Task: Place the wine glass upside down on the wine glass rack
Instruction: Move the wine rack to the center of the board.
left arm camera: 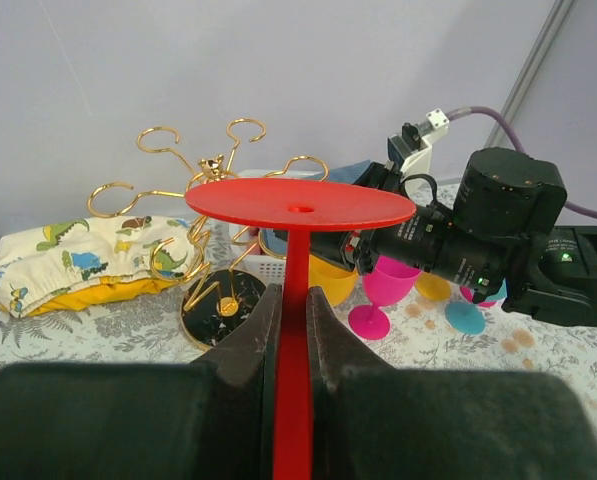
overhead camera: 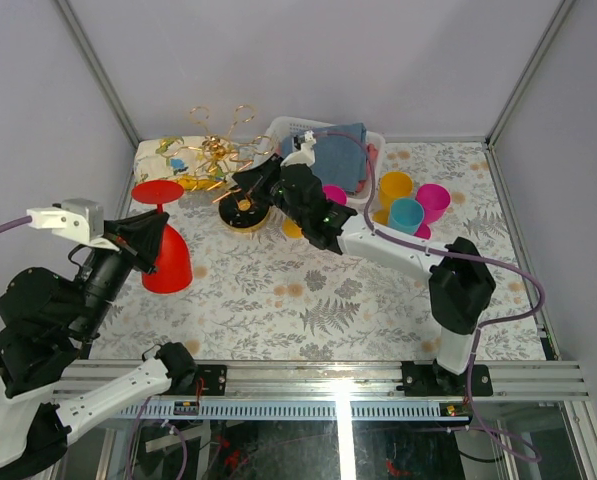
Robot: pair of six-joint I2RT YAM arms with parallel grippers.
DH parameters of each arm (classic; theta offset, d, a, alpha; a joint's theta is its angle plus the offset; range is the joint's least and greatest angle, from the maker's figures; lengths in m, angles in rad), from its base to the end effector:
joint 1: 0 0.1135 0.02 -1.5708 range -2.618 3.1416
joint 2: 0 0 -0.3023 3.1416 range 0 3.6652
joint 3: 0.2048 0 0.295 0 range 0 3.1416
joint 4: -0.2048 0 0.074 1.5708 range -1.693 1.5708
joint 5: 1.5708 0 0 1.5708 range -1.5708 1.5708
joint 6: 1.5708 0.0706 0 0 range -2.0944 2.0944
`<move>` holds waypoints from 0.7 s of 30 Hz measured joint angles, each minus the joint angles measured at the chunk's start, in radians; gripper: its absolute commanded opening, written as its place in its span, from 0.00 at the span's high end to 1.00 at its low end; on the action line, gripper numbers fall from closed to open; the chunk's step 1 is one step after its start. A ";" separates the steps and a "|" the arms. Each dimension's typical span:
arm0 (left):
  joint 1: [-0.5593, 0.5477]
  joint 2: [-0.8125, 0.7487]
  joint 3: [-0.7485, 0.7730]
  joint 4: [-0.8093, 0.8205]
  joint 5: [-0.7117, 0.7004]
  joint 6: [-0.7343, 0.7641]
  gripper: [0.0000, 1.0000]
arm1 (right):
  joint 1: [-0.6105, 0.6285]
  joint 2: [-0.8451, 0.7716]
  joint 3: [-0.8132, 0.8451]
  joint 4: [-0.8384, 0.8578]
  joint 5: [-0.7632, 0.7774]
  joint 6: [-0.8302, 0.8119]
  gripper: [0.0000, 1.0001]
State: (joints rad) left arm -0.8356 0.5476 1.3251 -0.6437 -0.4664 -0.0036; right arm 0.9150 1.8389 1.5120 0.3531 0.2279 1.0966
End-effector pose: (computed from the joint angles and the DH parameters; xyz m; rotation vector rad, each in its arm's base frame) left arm 0.0648 -0.0243 0.5345 0.2194 1.4443 -0.3510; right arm 0.3393 0.4148 0.3728 0.3563 1.6903 1.3823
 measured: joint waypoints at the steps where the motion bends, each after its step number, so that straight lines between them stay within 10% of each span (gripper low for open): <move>1: 0.000 0.000 -0.005 0.000 0.001 -0.002 1.00 | -0.001 -0.004 -0.006 0.003 0.000 0.004 0.70; 8: 0.000 -0.004 -0.043 0.004 0.007 -0.012 1.00 | -0.043 -0.029 -0.023 0.055 0.015 -0.023 0.35; 21: 0.000 -0.027 -0.098 0.019 0.015 -0.027 1.00 | -0.058 -0.125 -0.061 0.058 0.011 -0.132 0.09</move>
State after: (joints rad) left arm -0.8356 0.5201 1.2274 -0.6247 -0.4511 -0.0307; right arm 0.8566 1.7142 1.4506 0.4114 0.2394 0.9642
